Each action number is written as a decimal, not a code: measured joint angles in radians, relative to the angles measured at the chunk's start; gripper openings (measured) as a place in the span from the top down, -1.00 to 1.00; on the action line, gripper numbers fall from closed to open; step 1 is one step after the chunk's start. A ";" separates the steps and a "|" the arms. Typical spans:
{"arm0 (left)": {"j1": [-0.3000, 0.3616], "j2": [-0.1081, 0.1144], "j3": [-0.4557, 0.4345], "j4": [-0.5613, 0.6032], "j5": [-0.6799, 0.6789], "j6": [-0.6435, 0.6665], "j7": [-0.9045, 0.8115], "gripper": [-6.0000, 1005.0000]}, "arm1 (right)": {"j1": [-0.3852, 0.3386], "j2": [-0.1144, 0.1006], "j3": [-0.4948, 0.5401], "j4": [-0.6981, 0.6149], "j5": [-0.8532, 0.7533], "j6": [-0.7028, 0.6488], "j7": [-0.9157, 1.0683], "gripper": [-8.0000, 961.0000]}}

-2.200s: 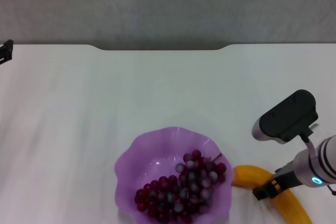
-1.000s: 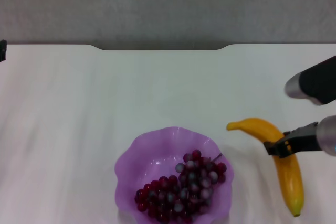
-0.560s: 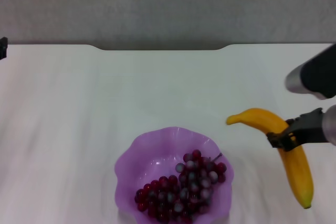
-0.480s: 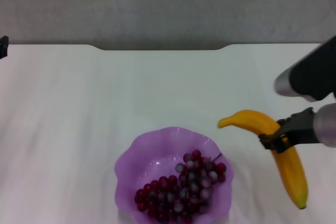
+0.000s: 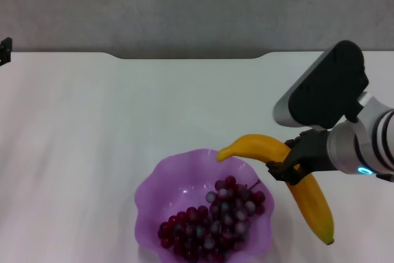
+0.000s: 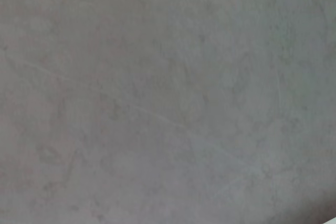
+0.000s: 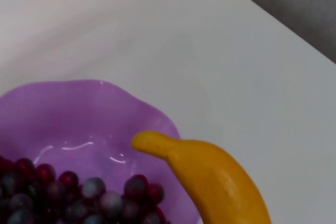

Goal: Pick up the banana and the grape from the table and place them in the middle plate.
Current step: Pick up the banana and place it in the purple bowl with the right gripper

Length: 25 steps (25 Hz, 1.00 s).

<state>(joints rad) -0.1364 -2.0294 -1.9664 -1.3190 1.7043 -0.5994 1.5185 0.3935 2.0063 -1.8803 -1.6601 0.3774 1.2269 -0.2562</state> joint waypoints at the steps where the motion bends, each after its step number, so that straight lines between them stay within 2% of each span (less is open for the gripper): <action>1: 0.000 0.000 0.000 0.000 0.000 0.000 0.000 -0.71 | 0.002 0.000 -0.005 -0.005 0.001 0.001 0.000 -0.07; 25: 0.012 -0.001 0.000 -0.010 -0.003 -0.002 0.000 -0.71 | 0.019 -0.001 -0.100 -0.075 0.013 0.015 -0.028 -0.07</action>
<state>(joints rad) -0.1247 -2.0307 -1.9666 -1.3286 1.7009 -0.6013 1.5186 0.4123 2.0050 -1.9803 -1.7354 0.3901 1.2417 -0.2841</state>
